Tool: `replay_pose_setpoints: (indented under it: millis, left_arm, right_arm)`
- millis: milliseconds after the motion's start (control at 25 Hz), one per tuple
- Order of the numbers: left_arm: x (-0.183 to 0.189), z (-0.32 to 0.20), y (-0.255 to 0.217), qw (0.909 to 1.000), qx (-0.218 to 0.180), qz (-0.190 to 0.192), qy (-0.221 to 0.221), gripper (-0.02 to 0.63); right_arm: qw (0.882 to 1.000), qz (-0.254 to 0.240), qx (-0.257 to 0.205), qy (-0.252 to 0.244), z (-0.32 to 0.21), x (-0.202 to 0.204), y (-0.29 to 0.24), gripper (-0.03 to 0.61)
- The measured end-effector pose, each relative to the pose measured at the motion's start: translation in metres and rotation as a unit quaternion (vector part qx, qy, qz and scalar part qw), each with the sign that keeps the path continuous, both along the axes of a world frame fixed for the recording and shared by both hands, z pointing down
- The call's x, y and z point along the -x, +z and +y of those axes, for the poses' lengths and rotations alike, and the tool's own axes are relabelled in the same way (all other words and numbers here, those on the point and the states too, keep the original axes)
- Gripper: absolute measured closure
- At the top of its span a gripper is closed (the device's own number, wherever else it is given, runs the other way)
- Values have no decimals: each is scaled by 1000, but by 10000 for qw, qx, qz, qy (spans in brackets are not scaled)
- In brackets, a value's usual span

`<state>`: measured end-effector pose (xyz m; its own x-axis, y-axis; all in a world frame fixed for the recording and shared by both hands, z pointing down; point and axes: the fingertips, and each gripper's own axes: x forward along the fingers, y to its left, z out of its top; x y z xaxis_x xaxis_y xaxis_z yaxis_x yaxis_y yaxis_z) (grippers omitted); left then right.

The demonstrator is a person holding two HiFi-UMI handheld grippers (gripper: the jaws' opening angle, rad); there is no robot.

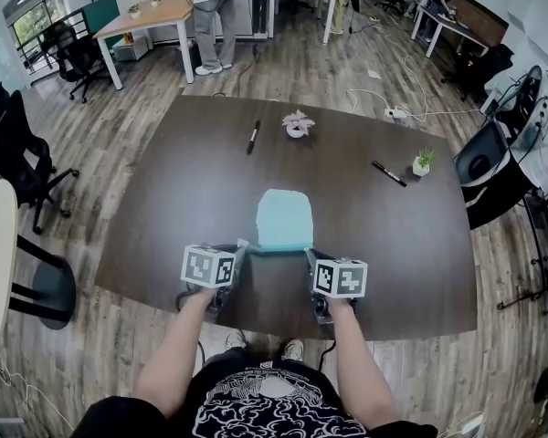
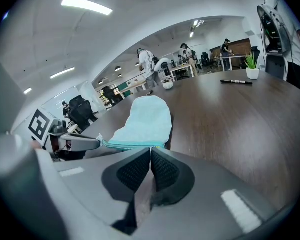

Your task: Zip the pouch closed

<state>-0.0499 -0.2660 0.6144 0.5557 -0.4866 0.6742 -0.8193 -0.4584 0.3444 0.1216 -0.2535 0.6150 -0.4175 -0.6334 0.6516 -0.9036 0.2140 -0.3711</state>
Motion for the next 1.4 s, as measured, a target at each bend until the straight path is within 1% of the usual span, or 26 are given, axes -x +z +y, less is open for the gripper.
replay_pose_setpoints:
  millis: [120, 280, 440, 600, 800, 1000, 1160, 1400]
  left_arm:
    - [0, 1, 1, 10000, -17, -31, 9, 577]
    - [4, -2, 0, 9999, -87, -94, -16, 509]
    - [4, -4, -7, 9998, -182, -74, -52, 492]
    - [4, -12, -21, 9994, -348, -50, -59, 491]
    - [-2, -22, -40, 9986, -533, 38, -34, 491]
    - [-11, -33, -69, 9963, -853, 96, 64, 491]
    - [-19, -42, -95, 9935, -1118, 164, 127, 491]
    - [-29, -51, -131, 9890, -1443, 169, 271, 491]
  right_arm:
    - [10000, 27, 55, -9, 2, 0, 3, 568]
    - [10000, 65, 60, 30, 1, 0, 4, 548]
    - [10000, 28, 49, 38, 1, 0, 1, 534]
    - [10000, 22, -34, 27, -2, 1, -8, 532]
    - [9996, 25, -274, 65, -11, -4, -31, 532]
    - [9980, -26, -622, 53, -22, -6, -61, 532]
    - [9962, 63, -860, 86, -29, -13, -84, 532]
    - [9922, 163, -1229, 116, -34, -18, -121, 532]
